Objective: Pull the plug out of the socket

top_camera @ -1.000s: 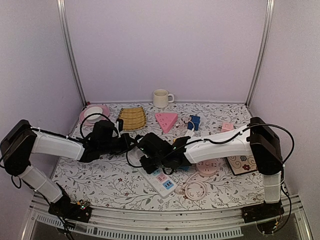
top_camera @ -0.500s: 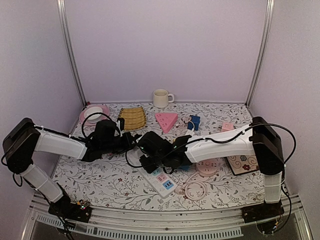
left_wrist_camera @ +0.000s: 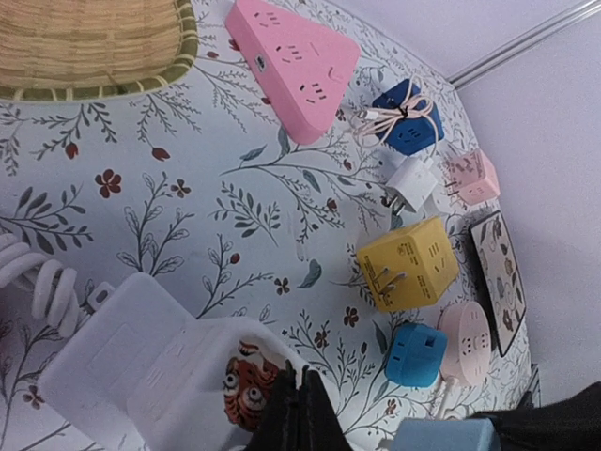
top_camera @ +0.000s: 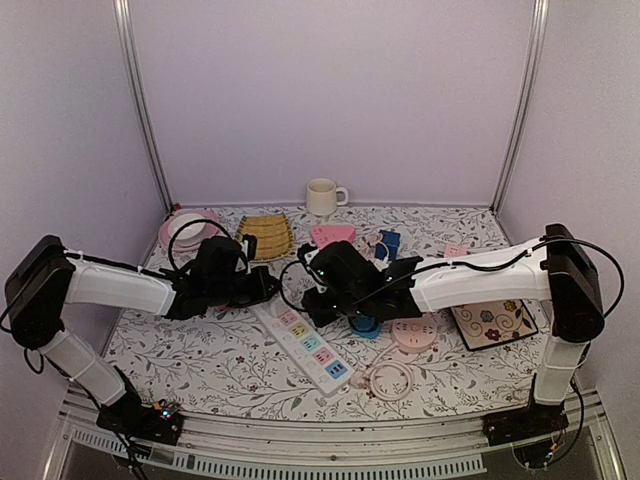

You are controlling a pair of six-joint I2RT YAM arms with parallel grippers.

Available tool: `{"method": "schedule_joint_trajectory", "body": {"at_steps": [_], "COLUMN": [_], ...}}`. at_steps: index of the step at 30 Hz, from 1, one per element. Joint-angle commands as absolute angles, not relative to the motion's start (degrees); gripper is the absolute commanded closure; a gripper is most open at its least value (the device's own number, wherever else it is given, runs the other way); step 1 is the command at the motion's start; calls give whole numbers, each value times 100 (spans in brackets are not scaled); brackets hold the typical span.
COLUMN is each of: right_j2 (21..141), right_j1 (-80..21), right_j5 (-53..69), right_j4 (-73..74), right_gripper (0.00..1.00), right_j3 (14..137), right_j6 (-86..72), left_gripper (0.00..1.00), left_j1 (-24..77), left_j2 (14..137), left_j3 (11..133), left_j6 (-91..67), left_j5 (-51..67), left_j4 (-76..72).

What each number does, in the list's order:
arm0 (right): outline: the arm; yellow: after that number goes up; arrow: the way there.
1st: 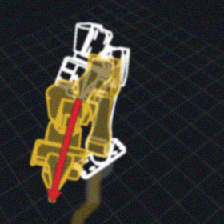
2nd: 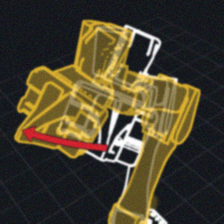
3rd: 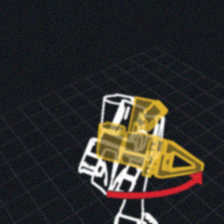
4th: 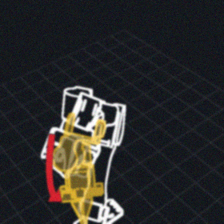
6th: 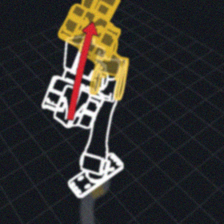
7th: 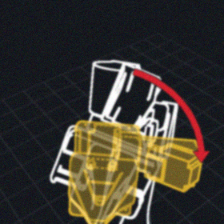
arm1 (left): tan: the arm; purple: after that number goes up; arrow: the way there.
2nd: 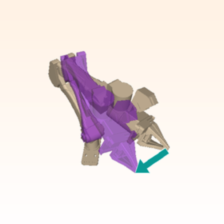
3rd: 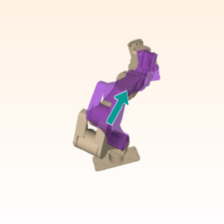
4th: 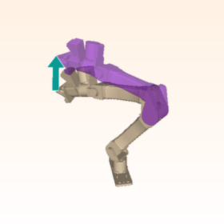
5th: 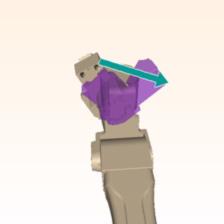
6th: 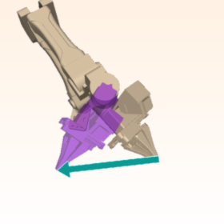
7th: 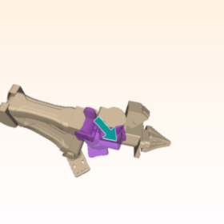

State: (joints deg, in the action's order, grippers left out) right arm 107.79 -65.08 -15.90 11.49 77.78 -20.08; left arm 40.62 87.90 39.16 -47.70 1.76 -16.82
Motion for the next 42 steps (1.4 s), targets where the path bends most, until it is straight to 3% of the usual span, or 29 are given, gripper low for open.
{"method": "schedule_joint_trajectory", "body": {"at_steps": [1,3,6,16,19,27,34,42], "right_j2": [10431,10297,10169,10377,10478,10546,10360,10096], "right_j1": [-6264,-6170,-5966,-5318,-5196,-5064,-5047,-5412], "right_j5": [-1281,-1100,-682,923,1106,1234,762,100], "right_j4": [871,684,269,-864,-986,-990,-475,158], "right_gripper": [89,89,87,82,69,40,31,21], "right_j3": [7147,6832,6372,5669,5602,5567,5647,5761], "right_j6": [-2535,-2679,-2946,-3545,-3653,-3673,-3557,-3236], "left_gripper": [100,100,90,39,29,25,22,11], "left_j1": [4362,4457,4513,4558,4565,4605,4714,4733], "left_j2": [8583,8450,8306,7786,7691,7890,8074,8528], "left_j3": [4104,4204,4279,4243,4092,4025,4238,4492], "left_j6": [-4316,-4222,-4158,-3810,-3683,-3278,-2941,-2930], "left_j5": [-57,-218,-457,-1239,-1216,-1356,-1487,-1633], "left_j4": [-730,-600,-420,171,84,-113,-85,283]}}
